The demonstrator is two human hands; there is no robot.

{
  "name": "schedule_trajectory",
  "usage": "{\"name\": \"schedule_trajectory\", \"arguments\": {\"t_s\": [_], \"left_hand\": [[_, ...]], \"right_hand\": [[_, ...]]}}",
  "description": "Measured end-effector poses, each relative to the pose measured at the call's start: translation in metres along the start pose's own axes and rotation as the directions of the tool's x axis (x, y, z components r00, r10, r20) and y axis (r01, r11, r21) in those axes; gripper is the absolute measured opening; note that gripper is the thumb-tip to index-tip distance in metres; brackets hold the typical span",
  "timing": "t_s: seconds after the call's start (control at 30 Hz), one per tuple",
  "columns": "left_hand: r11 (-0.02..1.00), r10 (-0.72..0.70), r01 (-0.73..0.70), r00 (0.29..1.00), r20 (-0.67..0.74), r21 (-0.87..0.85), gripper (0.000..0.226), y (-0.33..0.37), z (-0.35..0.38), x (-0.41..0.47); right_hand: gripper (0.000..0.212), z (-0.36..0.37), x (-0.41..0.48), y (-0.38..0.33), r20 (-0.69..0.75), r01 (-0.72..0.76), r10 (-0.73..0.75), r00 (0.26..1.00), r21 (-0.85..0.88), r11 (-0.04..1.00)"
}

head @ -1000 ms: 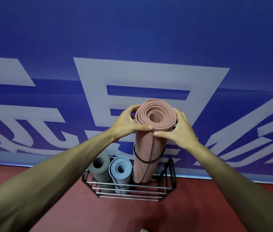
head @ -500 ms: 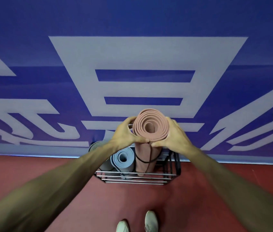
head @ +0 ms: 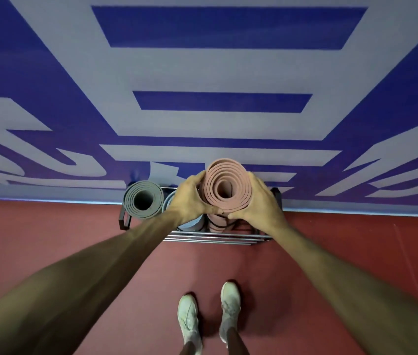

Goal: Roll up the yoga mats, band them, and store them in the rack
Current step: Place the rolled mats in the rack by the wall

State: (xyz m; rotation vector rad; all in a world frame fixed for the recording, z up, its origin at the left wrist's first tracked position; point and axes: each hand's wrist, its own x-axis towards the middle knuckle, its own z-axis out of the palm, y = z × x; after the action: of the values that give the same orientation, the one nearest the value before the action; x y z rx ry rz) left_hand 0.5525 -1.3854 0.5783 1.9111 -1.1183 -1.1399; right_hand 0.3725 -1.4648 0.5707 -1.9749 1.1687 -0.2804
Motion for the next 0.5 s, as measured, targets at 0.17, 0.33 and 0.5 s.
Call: {"name": "schedule_trajectory", "arguments": {"t_s": [0.17,0.33,0.5], "left_hand": [[0.999,-0.052,0.052,0.999,0.011,-0.008,0.101,-0.034,0.016,0.016],[0.99,-0.059,0.058,0.998,0.001,0.128,0.104,-0.061,0.026,0.031],[0.984,-0.067,0.07,0.997,-0.023,0.166,0.102,-0.089,0.033,0.046]], "right_hand": [[0.11,0.034,0.015,0.028,0.012,-0.051,0.05,0.999,0.053,0.997],[0.108,0.062,0.026,0.053,0.003,-0.074,0.074,0.997,0.077,0.994],[0.108,0.085,0.039,0.073,0.014,-0.072,0.071,0.997,0.108,0.992]]}}
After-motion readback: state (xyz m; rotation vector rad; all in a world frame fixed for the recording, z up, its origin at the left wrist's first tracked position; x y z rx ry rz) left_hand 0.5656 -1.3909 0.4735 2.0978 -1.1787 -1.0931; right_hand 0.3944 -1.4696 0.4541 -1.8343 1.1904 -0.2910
